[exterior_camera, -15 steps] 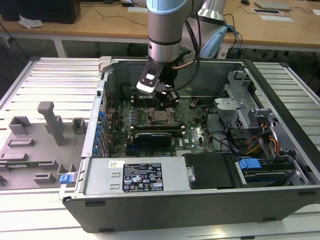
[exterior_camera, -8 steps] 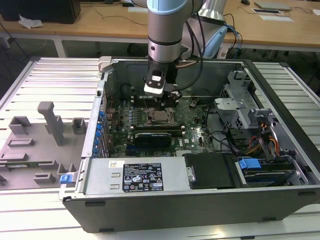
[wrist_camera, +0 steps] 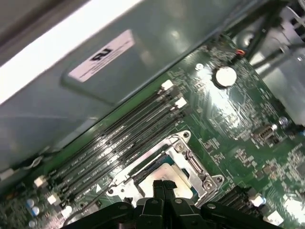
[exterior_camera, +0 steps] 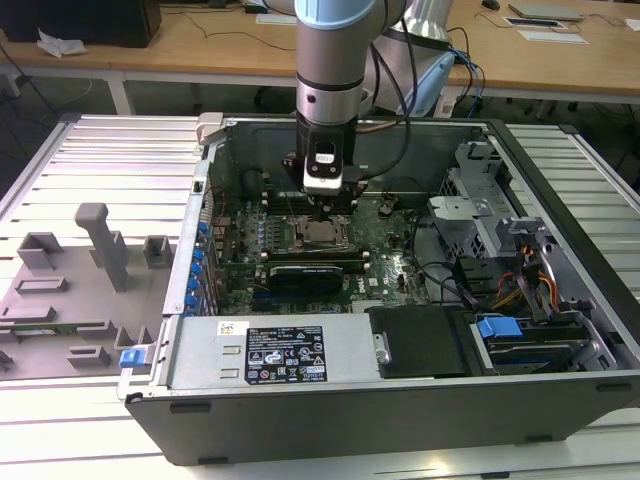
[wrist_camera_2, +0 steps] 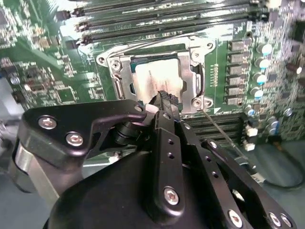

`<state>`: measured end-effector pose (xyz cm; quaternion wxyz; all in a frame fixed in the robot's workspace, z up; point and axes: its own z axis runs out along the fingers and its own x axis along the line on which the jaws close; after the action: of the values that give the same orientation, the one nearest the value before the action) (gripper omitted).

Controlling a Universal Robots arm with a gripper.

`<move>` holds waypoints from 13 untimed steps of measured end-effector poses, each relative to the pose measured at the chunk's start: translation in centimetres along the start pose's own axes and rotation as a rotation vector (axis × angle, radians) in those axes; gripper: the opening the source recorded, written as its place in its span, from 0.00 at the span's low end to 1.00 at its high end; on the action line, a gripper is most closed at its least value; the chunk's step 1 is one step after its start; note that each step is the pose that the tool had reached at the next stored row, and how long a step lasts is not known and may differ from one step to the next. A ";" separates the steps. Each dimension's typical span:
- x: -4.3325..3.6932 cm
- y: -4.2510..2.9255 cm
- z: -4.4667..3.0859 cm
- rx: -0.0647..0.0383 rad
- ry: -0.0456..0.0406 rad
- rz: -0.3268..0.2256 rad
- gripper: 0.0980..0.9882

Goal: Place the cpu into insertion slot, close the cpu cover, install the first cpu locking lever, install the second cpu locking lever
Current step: 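Close the cpu cover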

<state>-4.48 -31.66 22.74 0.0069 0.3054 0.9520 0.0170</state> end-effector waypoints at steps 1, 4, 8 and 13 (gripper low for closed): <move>0.00 0.00 0.00 0.000 0.0005 -0.018 0.01; 0.00 0.00 0.00 0.001 0.0020 -0.080 0.01; 0.00 0.00 0.01 0.002 0.0041 -0.160 0.01; 0.00 0.00 0.02 0.002 0.0078 -0.281 0.01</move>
<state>-4.48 -31.66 22.72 0.0051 0.1693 0.9854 0.0159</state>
